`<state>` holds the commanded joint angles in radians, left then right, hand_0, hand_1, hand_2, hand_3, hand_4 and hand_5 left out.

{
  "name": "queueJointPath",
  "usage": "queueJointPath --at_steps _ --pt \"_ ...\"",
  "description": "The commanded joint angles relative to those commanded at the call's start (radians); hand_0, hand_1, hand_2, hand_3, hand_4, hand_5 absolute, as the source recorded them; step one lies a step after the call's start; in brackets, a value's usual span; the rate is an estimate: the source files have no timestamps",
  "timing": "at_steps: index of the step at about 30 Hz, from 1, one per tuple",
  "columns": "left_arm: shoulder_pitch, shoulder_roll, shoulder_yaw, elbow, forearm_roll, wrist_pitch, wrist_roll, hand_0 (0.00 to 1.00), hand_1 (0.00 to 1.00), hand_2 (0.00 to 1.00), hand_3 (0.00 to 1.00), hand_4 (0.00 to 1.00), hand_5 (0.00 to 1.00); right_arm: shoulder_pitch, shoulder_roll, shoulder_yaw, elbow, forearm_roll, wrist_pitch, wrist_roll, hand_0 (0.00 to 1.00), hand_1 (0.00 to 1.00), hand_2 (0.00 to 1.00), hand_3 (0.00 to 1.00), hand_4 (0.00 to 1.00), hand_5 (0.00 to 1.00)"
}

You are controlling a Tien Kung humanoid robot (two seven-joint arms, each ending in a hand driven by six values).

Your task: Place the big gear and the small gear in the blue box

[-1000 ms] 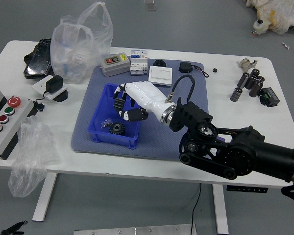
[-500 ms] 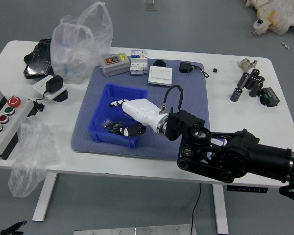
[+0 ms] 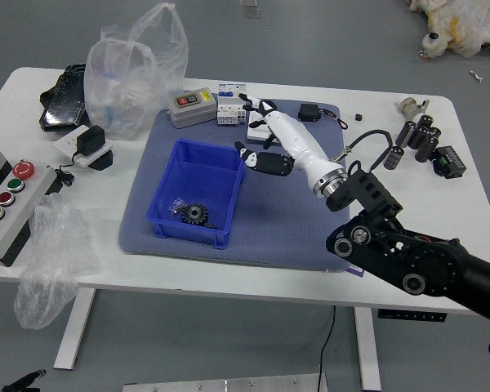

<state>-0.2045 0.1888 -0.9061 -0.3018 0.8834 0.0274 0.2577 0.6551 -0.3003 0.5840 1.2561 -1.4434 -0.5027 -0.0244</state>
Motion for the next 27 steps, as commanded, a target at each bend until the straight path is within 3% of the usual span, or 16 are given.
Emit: queueJointPath --at_steps 1,7,8,13,14,19,20,24,25,27 --pt "0.001 0.000 0.001 0.000 -0.002 0.000 0.000 0.654 0.498 0.518 0.730 0.760 0.675 -0.020 -0.006 0.027 -0.008 0.015 -0.005 0.018 0.864 0.844 0.883 0.936 0.782 0.415" --pt "0.001 -0.003 0.001 0.002 0.000 -0.001 -0.002 0.654 0.498 0.518 0.730 0.760 0.675 -0.149 -0.018 0.203 -0.047 0.134 -0.012 0.147 0.864 0.844 0.883 0.936 0.782 0.415" --pt "0.000 -0.003 0.002 0.002 0.000 -0.001 -0.004 0.655 0.499 0.517 0.730 0.759 0.670 -0.168 -0.019 0.228 -0.049 0.152 -0.013 0.167 0.886 0.857 0.896 0.954 0.882 0.610" --pt "-0.006 -0.002 0.009 0.005 -0.005 -0.002 -0.011 0.655 0.499 0.517 0.730 0.759 0.670 -0.281 -0.035 0.362 -0.044 0.256 -0.010 0.275 0.886 0.857 0.896 0.954 0.882 0.610" --pt "-0.007 -0.001 0.009 0.005 -0.005 -0.002 -0.011 0.655 0.500 0.519 0.729 0.761 0.671 -0.304 -0.041 0.388 -0.039 0.277 -0.009 0.295 0.904 0.874 0.901 0.942 0.908 0.701" --pt "-0.004 0.001 0.006 0.005 0.001 -0.004 -0.006 0.655 0.500 0.519 0.729 0.761 0.671 -0.390 -0.056 0.495 -0.021 0.345 0.010 0.360 0.904 0.874 0.901 0.942 0.908 0.701" --pt "-0.004 0.002 0.005 0.005 0.002 -0.004 -0.005 0.655 0.502 0.518 0.729 0.760 0.666 -0.398 -0.055 0.514 -0.018 0.355 0.015 0.371 0.919 0.883 0.913 0.935 0.956 0.851" --pt "-0.006 0.004 0.014 0.006 -0.010 -0.003 -0.012 0.655 0.502 0.518 0.729 0.760 0.666 -0.419 -0.047 0.588 -0.006 0.427 0.054 0.433 0.919 0.883 0.913 0.935 0.956 0.851" --pt "-0.006 0.004 0.016 0.006 -0.011 -0.002 -0.013 0.655 0.500 0.519 0.729 0.758 0.658 -0.423 -0.046 0.596 -0.001 0.450 0.067 0.449 0.919 0.878 0.899 0.888 0.998 0.998" --pt "-0.008 0.004 0.016 0.006 -0.012 -0.003 -0.014 0.655 0.500 0.519 0.729 0.758 0.658 -0.429 -0.046 0.605 0.012 0.502 0.095 0.479 0.919 0.878 0.899 0.888 0.998 0.998"
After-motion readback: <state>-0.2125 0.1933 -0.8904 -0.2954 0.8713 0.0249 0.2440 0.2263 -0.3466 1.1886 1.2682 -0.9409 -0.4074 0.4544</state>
